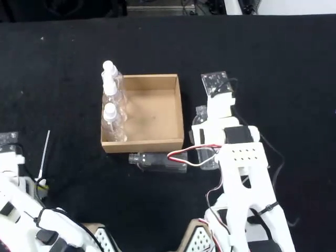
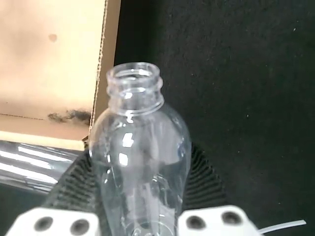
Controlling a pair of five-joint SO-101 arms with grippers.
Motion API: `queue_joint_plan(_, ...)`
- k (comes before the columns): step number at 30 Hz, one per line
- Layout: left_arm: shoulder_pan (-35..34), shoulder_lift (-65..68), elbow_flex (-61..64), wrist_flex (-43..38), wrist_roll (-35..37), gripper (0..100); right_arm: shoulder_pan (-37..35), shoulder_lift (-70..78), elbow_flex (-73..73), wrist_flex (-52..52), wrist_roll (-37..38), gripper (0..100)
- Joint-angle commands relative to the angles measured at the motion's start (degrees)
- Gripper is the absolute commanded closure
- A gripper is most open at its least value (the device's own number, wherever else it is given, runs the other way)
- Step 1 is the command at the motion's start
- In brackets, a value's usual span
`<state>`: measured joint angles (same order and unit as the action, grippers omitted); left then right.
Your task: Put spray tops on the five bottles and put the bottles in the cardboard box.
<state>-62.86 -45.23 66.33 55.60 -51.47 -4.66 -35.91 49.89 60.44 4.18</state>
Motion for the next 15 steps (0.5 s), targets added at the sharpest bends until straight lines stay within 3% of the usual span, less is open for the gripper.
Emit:
queue_joint_plan(1, -4.1, -1.5, 0.0, -1.4, -9.1, 69, -0.8, -2.6, -0.2, -1.1, -0.4, 98.8)
queue_joint_plan(9, -7.8, -0.9, 1.4, -15.5, -6.5, 69, -0.8, -2.6, -0.2, -1.0, -0.4, 98.8)
queue_joint_plan(15, -7.8, -1.4, 1.4, -22.5, 3.9, 69, -0.8, -2.6, -0.2, -0.9, -0.4, 98.8)
